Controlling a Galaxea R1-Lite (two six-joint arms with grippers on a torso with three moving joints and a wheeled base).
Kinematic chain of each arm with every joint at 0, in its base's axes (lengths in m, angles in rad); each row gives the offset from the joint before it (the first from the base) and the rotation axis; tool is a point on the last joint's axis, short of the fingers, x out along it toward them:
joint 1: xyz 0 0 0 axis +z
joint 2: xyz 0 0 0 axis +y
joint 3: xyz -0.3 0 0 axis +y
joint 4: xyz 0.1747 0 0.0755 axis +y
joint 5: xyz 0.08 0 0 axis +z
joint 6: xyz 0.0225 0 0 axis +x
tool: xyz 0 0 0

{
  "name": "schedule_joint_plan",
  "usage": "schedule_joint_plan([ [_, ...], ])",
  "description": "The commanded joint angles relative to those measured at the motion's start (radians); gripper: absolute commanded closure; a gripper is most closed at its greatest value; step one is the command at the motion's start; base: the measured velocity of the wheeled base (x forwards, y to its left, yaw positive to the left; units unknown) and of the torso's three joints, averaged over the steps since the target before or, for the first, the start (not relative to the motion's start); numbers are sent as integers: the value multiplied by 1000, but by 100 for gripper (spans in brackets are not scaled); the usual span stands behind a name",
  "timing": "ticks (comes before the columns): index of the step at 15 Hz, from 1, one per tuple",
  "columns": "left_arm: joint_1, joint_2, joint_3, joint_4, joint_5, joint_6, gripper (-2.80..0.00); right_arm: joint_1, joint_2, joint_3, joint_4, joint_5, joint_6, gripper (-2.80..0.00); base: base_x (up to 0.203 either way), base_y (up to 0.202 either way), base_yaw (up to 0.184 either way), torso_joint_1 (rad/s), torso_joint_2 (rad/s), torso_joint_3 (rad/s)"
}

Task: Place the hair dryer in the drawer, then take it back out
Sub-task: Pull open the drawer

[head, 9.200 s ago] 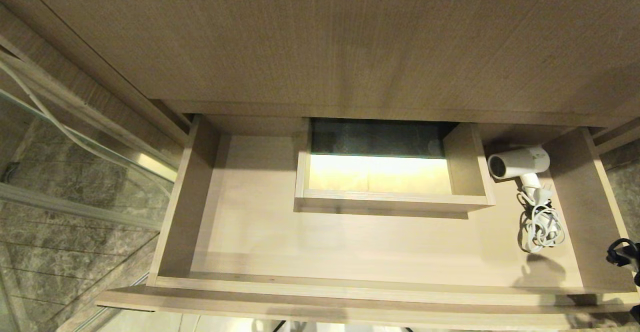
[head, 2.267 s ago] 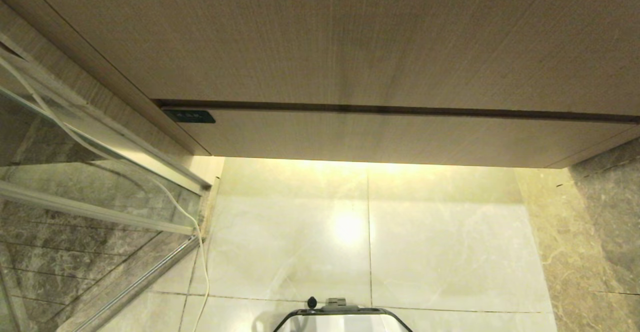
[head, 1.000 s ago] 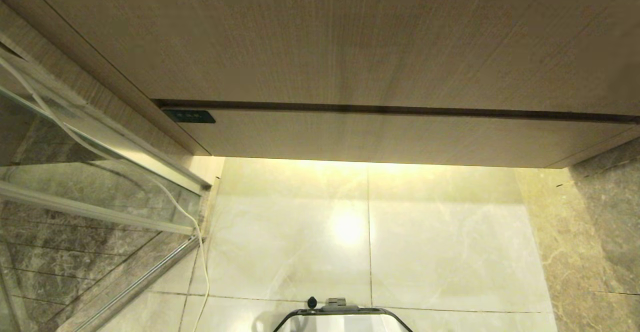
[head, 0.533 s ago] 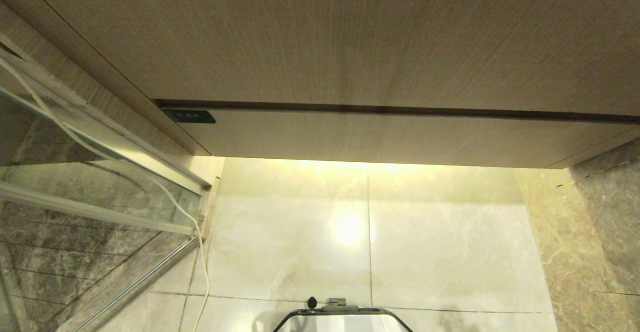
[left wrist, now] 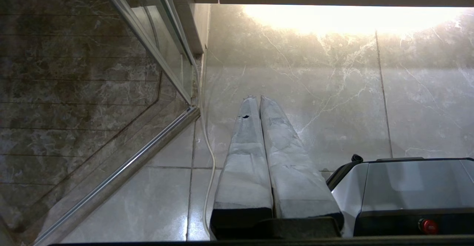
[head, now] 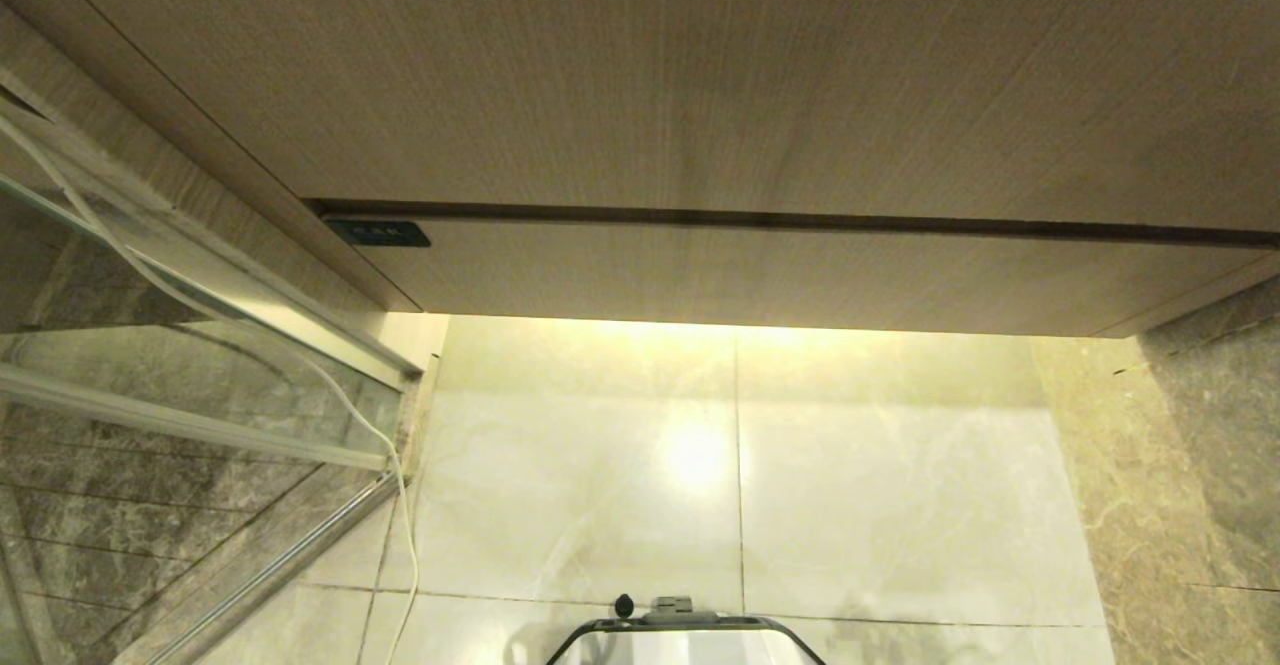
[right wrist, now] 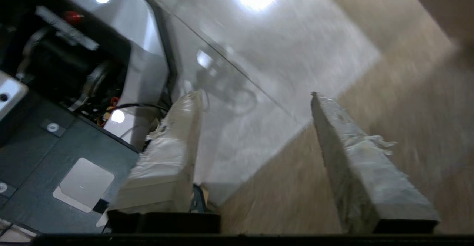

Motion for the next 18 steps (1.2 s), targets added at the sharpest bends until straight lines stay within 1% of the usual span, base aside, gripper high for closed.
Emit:
schedule_joint_plan([
  [1,0,0,2,0,0,-1,0,3,102,26,-117,90,-83,-280,0,0,0,0,0,0],
  [2,0,0,2,0,0,0,0,3,142,39,-164,96,-159,-280,0,0,0,0,0,0],
  [4,0,0,2,0,0,0,0,2,221,116,-278,103,-336,-280,0,0,0,0,0,0],
  [5,0,0,2,0,0,0,0,3,245,151,-358,105,-399,-280,0,0,0,0,0,0],
  [7,0,0,2,0,0,0,0,3,284,249,-583,107,-545,-280,0,0,0,0,0,0],
  [9,0,0,2,0,0,0,0,-4,344,301,-800,107,-702,-280,0,0,0,0,0,0],
  [10,0,0,2,0,0,0,0,-8,389,311,-867,115,-768,-280,0,0,0,0,0,0],
  [11,0,0,2,0,0,0,0,-12,430,317,-906,130,-801,-280,0,0,0,0,0,0],
  [14,0,0,2,0,0,0,0,-47,537,320,-1036,223,-851,-280,0,0,0,0,0,0],
  [16,0,0,2,0,0,0,0,-80,611,324,-1136,243,-912,-280,0,0,0,0,0,0],
  [17,0,0,2,0,0,0,0,-98,642,320,-1155,255,-949,-280,0,0,0,0,0,0],
  [18,0,0,2,0,0,0,0,-118,675,308,-1163,290,-983,-280,0,0,0,0,0,0],
])
